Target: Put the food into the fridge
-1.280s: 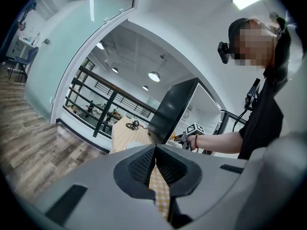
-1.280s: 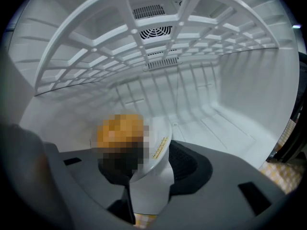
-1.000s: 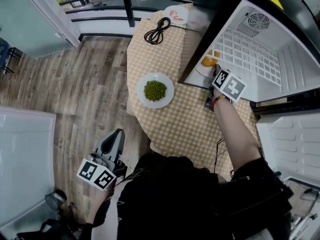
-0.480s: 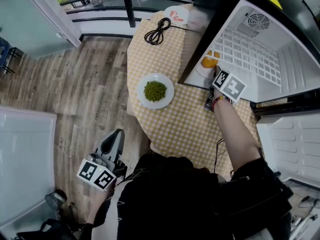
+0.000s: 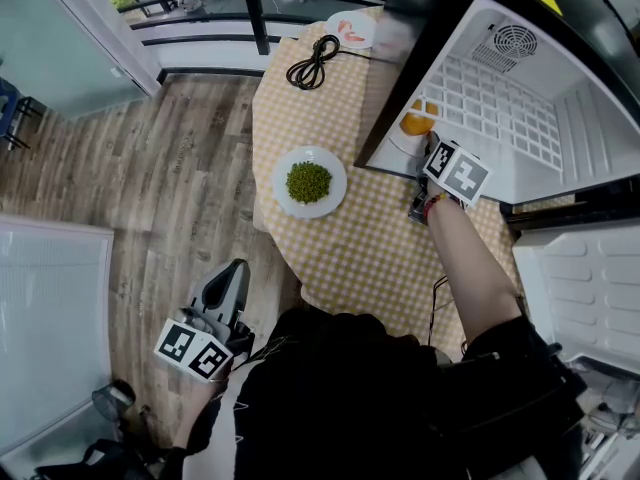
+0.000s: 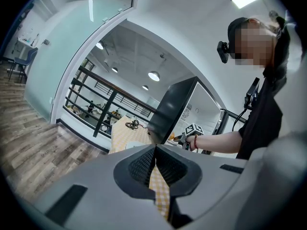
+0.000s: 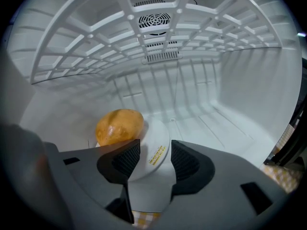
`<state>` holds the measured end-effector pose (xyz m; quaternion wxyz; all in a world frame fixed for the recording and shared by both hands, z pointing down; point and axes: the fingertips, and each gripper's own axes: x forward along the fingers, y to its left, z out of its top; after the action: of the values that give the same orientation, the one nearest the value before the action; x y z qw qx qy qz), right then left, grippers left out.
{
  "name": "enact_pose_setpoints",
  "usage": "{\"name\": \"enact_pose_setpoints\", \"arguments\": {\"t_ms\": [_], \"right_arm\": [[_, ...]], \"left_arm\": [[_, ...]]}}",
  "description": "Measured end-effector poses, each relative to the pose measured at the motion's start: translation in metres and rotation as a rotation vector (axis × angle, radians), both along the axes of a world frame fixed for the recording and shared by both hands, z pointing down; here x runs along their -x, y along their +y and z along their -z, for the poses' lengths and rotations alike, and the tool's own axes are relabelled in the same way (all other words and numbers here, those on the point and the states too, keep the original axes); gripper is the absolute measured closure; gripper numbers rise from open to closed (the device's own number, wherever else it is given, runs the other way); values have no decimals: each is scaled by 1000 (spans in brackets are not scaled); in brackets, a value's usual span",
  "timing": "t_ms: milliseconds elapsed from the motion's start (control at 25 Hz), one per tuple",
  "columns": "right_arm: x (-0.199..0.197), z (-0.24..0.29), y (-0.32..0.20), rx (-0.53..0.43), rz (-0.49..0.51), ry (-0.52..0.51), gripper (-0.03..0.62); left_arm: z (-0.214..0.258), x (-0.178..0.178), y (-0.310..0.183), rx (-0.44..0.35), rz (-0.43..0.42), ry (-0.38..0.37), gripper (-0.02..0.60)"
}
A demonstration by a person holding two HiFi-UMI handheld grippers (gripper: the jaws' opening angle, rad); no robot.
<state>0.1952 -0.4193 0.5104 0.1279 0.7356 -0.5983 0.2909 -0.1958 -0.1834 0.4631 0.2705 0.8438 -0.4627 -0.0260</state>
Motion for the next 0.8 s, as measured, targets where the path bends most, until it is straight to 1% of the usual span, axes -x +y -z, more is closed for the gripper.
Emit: {"name": "enact_pose_setpoints", "arguments": {"t_ms": [640, 800], "right_arm": [[4, -6, 4, 22, 42, -11, 398], [3, -4, 4, 15, 44, -4, 398]], "left_arm": [[2, 0, 2, -1, -6, -4, 569], [4, 0, 2, -6, -9, -2, 569]]}}
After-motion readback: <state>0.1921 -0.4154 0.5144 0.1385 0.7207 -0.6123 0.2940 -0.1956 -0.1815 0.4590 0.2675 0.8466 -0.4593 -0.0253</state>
